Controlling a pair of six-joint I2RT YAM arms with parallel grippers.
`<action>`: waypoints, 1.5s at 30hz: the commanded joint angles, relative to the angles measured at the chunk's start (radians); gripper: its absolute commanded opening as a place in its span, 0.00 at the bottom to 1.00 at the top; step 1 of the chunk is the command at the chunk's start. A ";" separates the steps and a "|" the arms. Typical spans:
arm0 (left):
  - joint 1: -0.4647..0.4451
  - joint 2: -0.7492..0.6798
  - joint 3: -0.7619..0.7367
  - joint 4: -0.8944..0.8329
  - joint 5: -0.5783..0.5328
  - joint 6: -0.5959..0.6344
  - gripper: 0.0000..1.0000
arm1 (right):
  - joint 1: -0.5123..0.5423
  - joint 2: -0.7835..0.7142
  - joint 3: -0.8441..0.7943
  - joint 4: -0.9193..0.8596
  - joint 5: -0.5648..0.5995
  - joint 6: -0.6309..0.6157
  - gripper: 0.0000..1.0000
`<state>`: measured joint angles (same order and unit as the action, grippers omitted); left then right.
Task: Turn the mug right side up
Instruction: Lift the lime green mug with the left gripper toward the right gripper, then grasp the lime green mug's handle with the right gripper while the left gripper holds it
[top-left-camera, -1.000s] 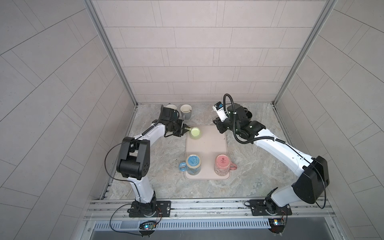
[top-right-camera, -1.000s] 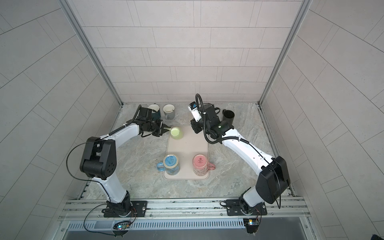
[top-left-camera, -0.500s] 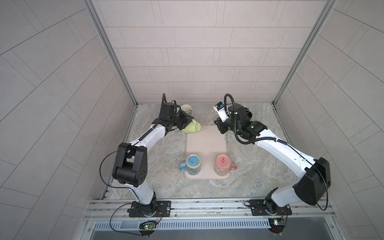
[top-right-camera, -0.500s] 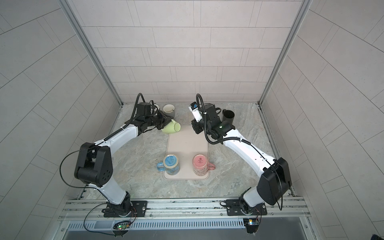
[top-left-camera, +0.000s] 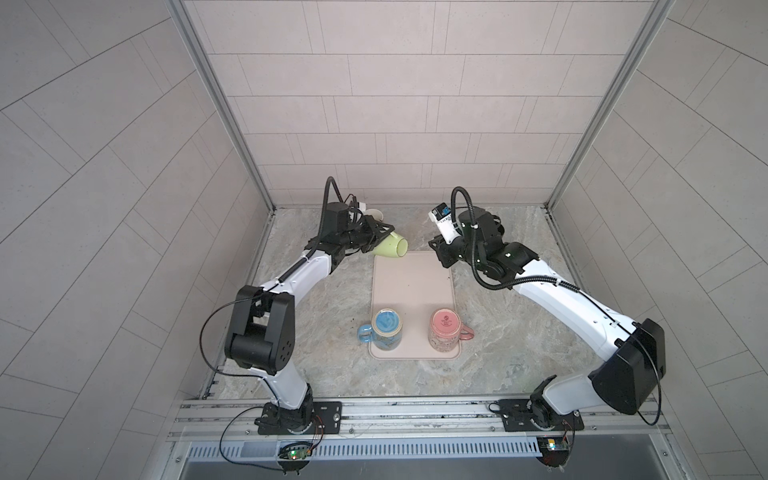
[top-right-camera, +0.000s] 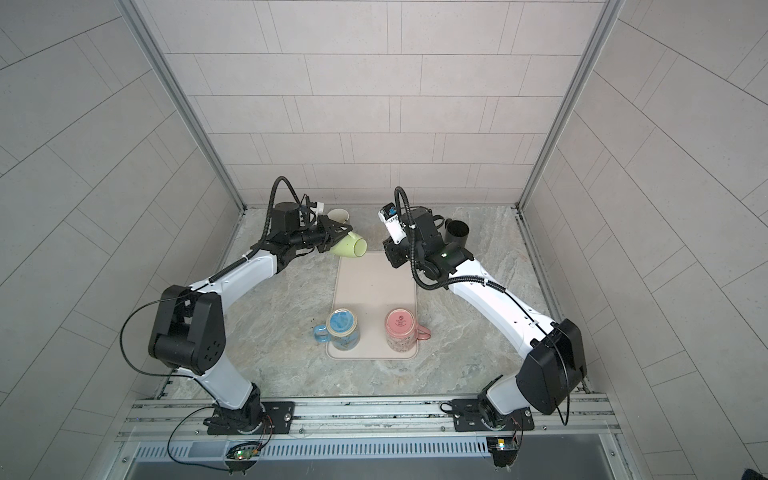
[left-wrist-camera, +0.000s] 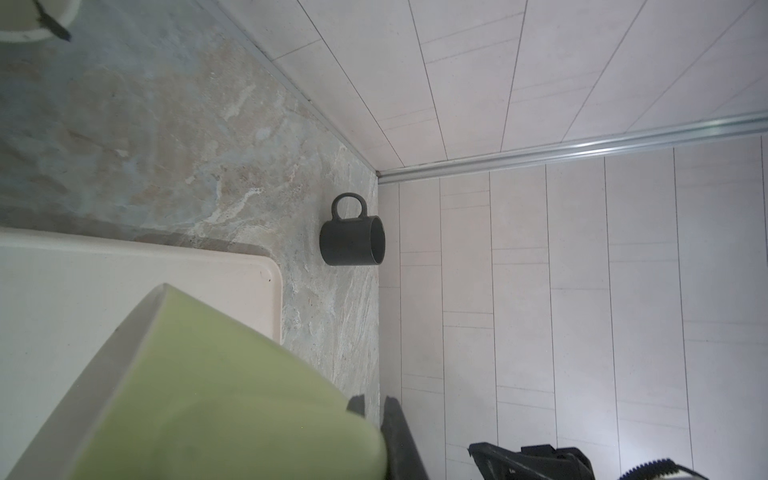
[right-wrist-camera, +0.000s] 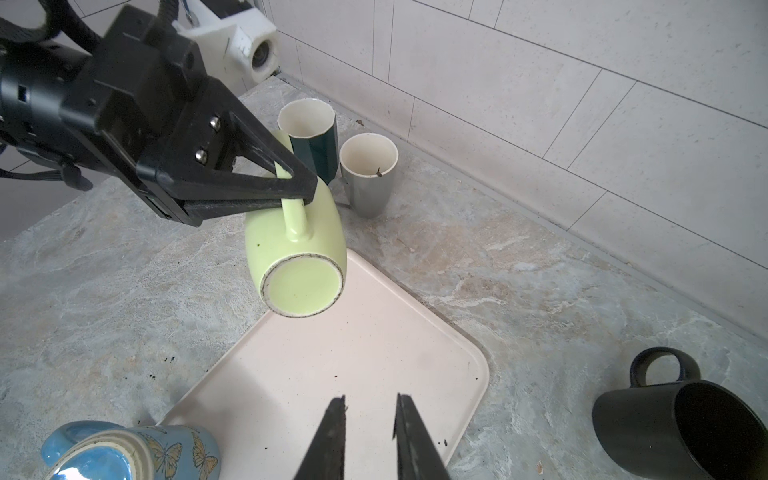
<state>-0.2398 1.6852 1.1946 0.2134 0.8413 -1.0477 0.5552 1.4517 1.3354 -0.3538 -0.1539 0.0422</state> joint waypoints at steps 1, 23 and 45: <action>-0.014 -0.035 0.056 0.114 0.094 0.129 0.00 | 0.002 -0.023 0.035 -0.023 -0.006 -0.002 0.22; -0.170 -0.243 0.002 -0.114 -0.169 0.969 0.00 | -0.010 0.076 0.230 -0.036 -0.229 0.104 0.38; -0.233 -0.266 -0.032 0.004 -0.152 1.077 0.00 | 0.015 0.109 0.202 0.119 -0.324 0.206 0.48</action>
<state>-0.4614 1.4712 1.1503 0.1024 0.6754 -0.0208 0.5613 1.5452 1.5326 -0.2703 -0.4637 0.2306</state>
